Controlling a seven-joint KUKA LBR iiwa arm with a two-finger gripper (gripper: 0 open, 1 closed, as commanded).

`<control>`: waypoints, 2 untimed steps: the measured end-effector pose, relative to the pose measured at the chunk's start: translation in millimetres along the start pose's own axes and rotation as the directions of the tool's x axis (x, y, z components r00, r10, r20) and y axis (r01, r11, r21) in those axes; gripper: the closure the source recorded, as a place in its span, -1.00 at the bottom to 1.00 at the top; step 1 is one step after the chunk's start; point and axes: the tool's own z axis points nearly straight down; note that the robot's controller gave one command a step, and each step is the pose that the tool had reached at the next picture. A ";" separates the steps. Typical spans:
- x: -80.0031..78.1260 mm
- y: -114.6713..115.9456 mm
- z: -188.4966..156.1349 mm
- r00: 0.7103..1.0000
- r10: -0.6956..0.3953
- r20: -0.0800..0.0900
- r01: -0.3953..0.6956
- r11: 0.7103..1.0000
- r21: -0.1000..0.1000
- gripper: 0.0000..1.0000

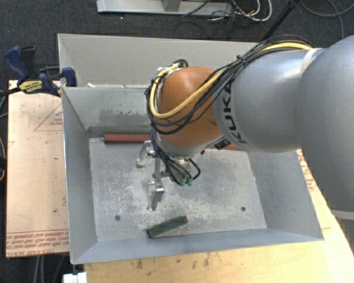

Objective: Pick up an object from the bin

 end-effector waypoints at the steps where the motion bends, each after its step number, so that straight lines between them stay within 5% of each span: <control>1: 27.4 -20.6 22.1 0.999 0.047 0.010 -0.047 0.999 -0.006 -1.00; 2: 45.3 -29.1 27.8 0.998 -0.056 0.006 0.056 0.998 -0.004 -1.00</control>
Offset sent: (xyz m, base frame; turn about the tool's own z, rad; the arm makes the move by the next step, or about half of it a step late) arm -0.0550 -0.0394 -0.0256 -0.2095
